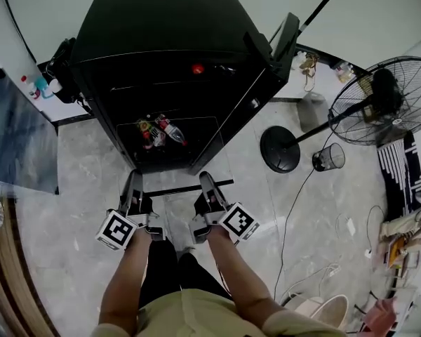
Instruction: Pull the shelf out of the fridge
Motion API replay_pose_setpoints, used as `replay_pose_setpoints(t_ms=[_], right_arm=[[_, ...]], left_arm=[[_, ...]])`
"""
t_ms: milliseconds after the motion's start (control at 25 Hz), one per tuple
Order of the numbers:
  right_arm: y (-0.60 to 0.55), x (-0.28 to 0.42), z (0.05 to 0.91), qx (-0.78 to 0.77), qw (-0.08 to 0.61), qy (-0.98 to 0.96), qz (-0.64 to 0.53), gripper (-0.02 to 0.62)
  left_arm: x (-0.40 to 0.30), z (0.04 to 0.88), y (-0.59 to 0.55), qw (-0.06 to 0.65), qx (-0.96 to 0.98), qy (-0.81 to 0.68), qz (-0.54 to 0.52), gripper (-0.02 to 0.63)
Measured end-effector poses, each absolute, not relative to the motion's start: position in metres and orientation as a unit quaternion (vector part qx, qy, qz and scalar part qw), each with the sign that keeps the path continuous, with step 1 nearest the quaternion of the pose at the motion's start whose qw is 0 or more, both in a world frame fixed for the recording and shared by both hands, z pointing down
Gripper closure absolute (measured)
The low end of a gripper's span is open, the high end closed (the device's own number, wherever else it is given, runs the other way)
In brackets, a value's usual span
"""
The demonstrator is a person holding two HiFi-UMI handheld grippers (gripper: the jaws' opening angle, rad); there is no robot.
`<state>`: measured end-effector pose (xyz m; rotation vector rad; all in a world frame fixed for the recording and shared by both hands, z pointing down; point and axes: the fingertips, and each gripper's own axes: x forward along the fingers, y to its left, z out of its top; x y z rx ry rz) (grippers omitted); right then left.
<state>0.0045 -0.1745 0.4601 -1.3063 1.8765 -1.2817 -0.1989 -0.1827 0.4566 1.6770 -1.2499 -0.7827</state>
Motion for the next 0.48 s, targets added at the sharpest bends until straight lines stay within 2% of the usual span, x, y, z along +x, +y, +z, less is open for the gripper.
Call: replay_pose_setpoints(t_ms=[480], right_arm=[[-0.129,0.013,0.420,-0.467,0.260,0.704,-0.467,0.515]], left_arm=[[-0.191,0.417,-0.134,0.429,0.676,-0.501,-0.327,0.540]])
